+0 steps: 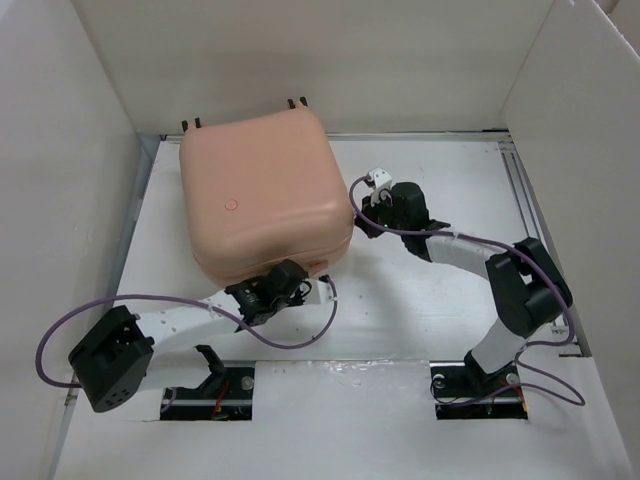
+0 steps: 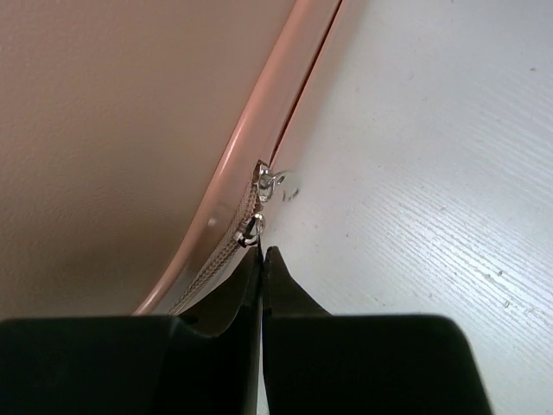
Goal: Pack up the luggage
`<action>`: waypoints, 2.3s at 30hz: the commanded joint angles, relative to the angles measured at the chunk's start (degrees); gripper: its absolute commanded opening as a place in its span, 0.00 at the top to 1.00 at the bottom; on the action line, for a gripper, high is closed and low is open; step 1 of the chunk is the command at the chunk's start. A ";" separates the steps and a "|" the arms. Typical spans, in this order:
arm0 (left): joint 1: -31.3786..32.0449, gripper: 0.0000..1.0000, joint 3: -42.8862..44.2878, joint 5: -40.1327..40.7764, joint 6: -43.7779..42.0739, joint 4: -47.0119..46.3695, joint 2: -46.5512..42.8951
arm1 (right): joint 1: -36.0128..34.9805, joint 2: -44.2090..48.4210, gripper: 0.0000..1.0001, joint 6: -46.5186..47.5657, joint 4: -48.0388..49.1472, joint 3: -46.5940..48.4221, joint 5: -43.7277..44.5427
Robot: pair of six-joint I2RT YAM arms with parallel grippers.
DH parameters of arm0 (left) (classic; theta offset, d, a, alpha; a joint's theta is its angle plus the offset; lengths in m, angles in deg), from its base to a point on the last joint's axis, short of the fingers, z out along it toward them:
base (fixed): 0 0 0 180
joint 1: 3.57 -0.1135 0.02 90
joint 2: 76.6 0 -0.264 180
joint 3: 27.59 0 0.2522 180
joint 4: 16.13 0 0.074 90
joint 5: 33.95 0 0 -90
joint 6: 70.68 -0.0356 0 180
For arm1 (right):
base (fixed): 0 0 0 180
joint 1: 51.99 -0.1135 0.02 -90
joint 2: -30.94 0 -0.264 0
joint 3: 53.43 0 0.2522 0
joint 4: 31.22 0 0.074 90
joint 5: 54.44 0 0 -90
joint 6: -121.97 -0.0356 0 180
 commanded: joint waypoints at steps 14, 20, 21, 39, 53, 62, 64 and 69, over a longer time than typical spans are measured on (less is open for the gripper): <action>0.27 0.00 47.34 -40.50 19.75 37.48 -3.20 | 5.23 7.65 1.00 -6.99 12.12 -11.87 10.04; -21.30 0.00 54.60 -13.47 26.96 29.60 -0.48 | 5.23 10.03 1.00 -7.52 12.12 -13.55 11.18; -29.19 0.00 54.59 -17.00 26.96 29.59 0.66 | 5.23 10.64 1.00 -7.52 12.12 -14.42 11.88; -62.58 0.67 43.68 -22.66 29.77 12.89 26.76 | 8.30 13.74 1.00 -4.35 12.12 -16.55 10.66; -43.96 0.60 56.69 -28.11 24.33 13.42 42.41 | 6.55 12.04 1.00 -4.52 21.86 -21.95 2.40; -37.09 0.59 60.56 -32.24 27.40 14.03 45.41 | 5.31 27.07 1.00 -9.45 22.41 -34.47 7.41; -37.09 0.59 58.65 -33.03 28.01 14.03 43.75 | 6.63 28.39 1.00 -8.05 20.30 -34.47 6.80; -37.09 0.62 53.63 -33.04 29.16 11.23 39.70 | 10.05 27.87 1.00 -5.15 16.52 -31.49 4.60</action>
